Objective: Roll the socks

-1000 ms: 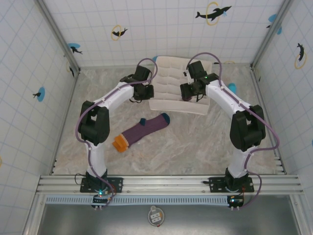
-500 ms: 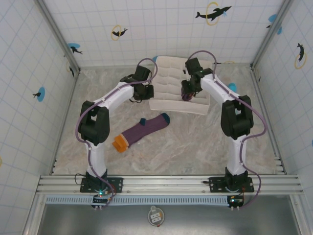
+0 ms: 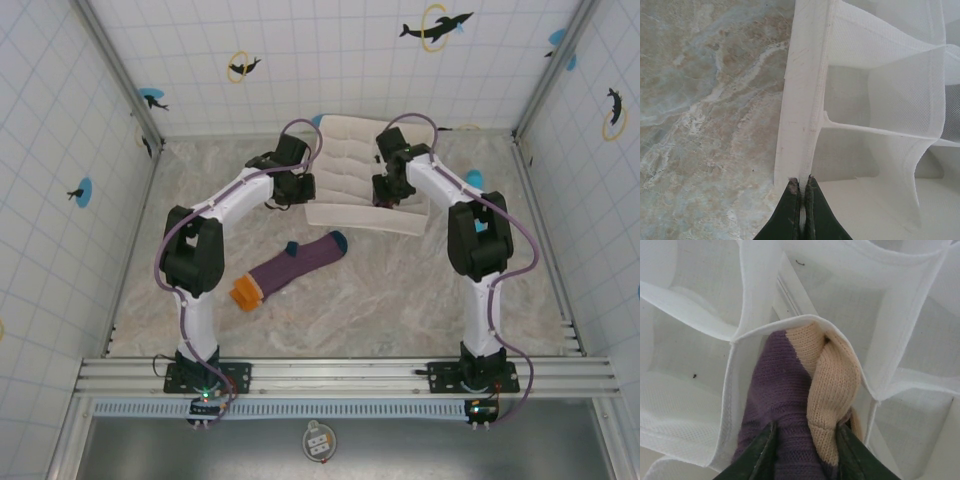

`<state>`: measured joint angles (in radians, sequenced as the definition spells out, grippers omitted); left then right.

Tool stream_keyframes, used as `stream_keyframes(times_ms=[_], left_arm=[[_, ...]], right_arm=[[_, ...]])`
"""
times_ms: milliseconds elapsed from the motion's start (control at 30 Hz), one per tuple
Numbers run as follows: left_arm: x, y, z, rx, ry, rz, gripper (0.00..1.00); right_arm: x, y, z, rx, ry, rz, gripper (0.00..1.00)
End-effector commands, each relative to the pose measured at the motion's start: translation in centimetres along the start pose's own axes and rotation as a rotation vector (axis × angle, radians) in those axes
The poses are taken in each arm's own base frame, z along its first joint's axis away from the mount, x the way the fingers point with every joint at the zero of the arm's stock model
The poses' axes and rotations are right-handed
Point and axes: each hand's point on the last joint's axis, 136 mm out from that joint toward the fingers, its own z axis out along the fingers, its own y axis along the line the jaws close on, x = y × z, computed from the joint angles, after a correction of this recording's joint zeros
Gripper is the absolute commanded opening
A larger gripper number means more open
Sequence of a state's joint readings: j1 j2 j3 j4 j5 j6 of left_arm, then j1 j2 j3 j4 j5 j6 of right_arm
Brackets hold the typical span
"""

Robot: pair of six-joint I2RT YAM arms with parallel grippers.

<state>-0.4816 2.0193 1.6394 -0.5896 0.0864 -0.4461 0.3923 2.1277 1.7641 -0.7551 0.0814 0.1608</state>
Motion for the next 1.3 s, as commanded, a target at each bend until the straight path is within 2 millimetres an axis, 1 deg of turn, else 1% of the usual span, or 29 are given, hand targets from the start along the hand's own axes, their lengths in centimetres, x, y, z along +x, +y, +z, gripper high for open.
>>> stream_keyframes(times_ms=[0,67,100,267,433,600,667,767,867,900,1000,1100,1200,1267], left_arm=[[1.4,1.4,0.5,-0.036,0.046,-0.019,0.0],[1.3,1.3,0.4,-0.033,0.043,-0.022,0.0],[1.3,1.3,0.4,-0.032,0.042,-0.022,0.0],[1.5,1.1,0.6,-0.018,0.05,-0.031,0.0],[1.4,1.3,0.7,-0.028,0.049,-0.037,0.0],[1.4,1.3,1.2,-0.031,0.065,-0.065,0.0],[1.3,1.2,1.3,-0.028,0.068,-0.08,0.0],[1.0,1.2,1.4,-0.022,0.059,-0.11,0.0],[0.5,1.1,1.5,-0.017,0.047,-0.128,0.0],[0.3,1.0,1.6,-0.012,0.045,-0.129,0.0],[-0.3,0.5,1.8,0.007,0.036,-0.126,0.0],[-0.8,0.1,2.1,0.02,0.025,-0.113,0.0],[-1.5,0.0,2.1,0.016,0.015,-0.111,0.0],[-1.9,0.1,2.2,0.011,0.007,-0.114,0.0]], right_arm=[[2.3,-0.8,-0.6,0.026,0.073,0.006,0.21],[2.7,-0.7,0.0,0.023,0.087,0.007,0.11],[2.9,-0.7,0.3,0.019,0.088,0.008,0.09],[4.2,-0.2,2.3,0.027,0.056,-0.012,0.07],[5.4,-0.3,3.6,0.032,0.049,0.0,0.08],[5.6,-0.4,4.2,0.026,0.065,-0.006,0.12],[5.5,-0.4,4.2,0.018,0.073,-0.004,0.16],[4.4,-0.7,2.9,-0.008,0.035,0.018,0.25],[2.2,-0.8,0.4,-0.05,-0.04,0.049,0.37],[1.3,-0.8,-0.6,-0.068,-0.072,0.056,0.42],[-1.5,-0.6,-3.7,-0.102,-0.166,0.064,0.48],[-3.9,-0.6,-6.9,-0.112,-0.255,0.06,0.6],[-5.3,-0.2,-9.8,-0.139,-0.339,0.056,0.71],[-5.8,-0.2,-10.9,-0.145,-0.383,0.057,0.74]])
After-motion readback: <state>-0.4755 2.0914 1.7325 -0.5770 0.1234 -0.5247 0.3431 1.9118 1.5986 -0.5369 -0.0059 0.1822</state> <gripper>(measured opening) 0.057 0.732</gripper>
